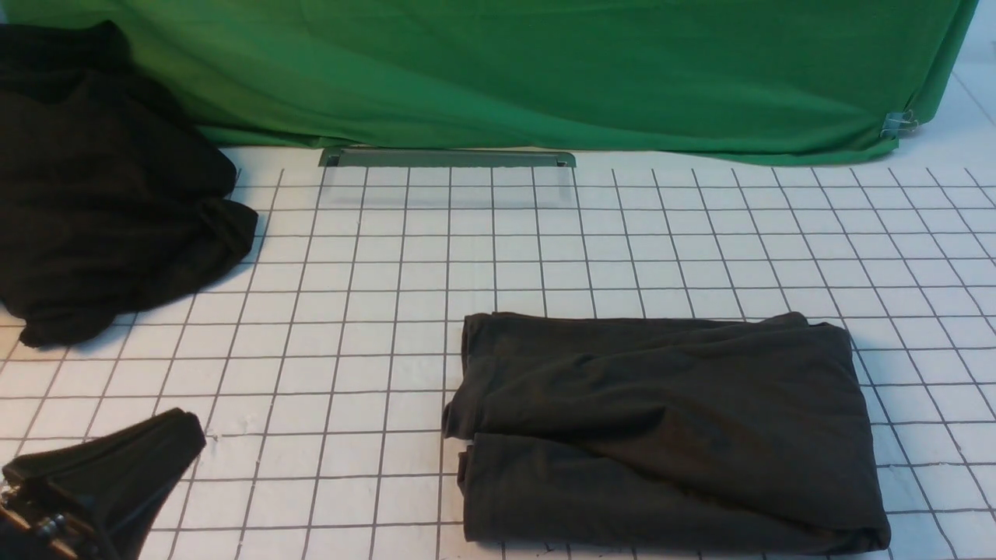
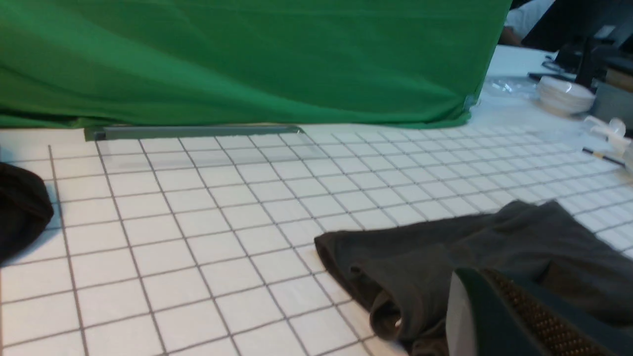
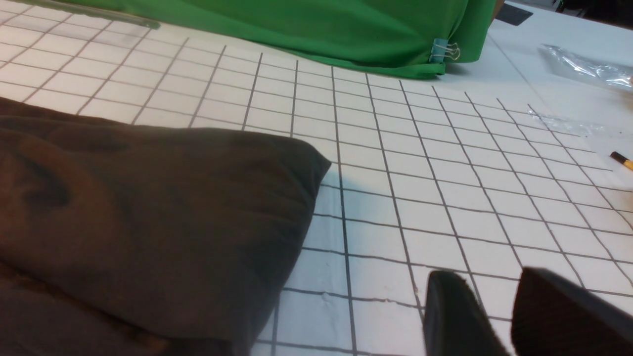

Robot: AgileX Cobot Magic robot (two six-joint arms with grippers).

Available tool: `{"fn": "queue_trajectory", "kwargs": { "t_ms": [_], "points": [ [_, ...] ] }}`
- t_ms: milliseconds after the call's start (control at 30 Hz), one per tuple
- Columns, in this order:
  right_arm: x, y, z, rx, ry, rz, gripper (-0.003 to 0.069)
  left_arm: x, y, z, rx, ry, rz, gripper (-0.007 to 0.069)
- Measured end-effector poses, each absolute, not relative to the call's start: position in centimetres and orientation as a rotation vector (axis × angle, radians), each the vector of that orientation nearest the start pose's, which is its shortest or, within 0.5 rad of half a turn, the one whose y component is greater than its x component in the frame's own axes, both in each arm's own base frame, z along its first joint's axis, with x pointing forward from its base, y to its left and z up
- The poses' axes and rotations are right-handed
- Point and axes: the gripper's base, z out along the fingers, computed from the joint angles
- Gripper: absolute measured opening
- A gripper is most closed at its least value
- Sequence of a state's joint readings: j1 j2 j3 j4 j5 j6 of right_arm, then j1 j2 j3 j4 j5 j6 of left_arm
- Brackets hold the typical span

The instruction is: Fold a long-sleeved shirt over a white checkered tablecloth.

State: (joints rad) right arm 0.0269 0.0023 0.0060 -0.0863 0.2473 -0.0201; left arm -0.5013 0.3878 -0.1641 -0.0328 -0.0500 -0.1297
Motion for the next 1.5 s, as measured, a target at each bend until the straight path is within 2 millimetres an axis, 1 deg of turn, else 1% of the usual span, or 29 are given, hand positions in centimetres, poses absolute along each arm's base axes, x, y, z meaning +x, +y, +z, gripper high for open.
{"fn": "queue_trajectory", "kwargs": {
  "t_ms": [67, 167, 267, 300, 333, 400, 500, 567, 700, 967, 1133, 1500],
  "points": [
    [5.6, 0.0, 18.9, -0.098, 1.736, -0.075, 0.0197, 8.1, -4.3, 23.8, 0.285, 1.659, -0.483, 0.0003],
    [5.6, 0.0, 18.9, -0.098, 1.736, -0.075, 0.0197, 7.7, -3.9, 23.5, 0.259, 1.635, -0.469, 0.0003],
    [5.6, 0.0, 18.9, -0.098, 1.736, -0.075, 0.02, 7.1, -2.6, 23.2, 0.163, 1.574, -0.385, 0.0003],
    [5.6, 0.0, 18.9, -0.098, 1.736, -0.075, 0.02, 7.0, -2.5, 23.3, 0.157, 1.563, -0.379, 0.0003],
    [5.6, 0.0, 18.9, -0.098, 1.736, -0.075, 0.0203, 6.7, -1.9, 23.1, 0.112, 1.537, -0.324, 0.0003],
    [5.6, 0.0, 18.9, -0.098, 1.736, -0.075, 0.0207, 6.4, -1.4, 22.8, 0.062, 1.514, -0.275, 0.0003],
    [5.6, 0.0, 18.9, -0.098, 1.736, -0.075, 0.0211, 6.0, -0.8, 22.1, -0.001, 1.498, -0.209, 0.0003],
    [5.6, 0.0, 18.9, -0.098, 1.736, -0.075, 0.0216, 5.8, -0.4, 21.2, -0.042, 1.505, -0.166, 0.0003],
    [5.6, 0.0, 18.9, -0.098, 1.735, -0.075, 0.0224, 5.7, -0.3, 20.3, -0.061, 1.583, -0.144, 0.0003],
    [5.6, 0.0, 18.9, -0.098, 1.735, -0.075, 0.0236, 5.6, -0.2, 19.1, -0.072, 1.712, -0.116, 0.0003],
    [5.6, 0.0, 18.9, -0.098, 1.735, -0.075, 0.0239, 5.6, 0.2, 19.0, -0.12, 1.719, -0.051, 0.0003],
    [5.6, 0.0, 18.9, -0.098, 1.735, -0.075, 0.0239, 5.6, 0.2, 18.9, -0.103, 1.723, -0.024, 0.0003]
  ]
}}
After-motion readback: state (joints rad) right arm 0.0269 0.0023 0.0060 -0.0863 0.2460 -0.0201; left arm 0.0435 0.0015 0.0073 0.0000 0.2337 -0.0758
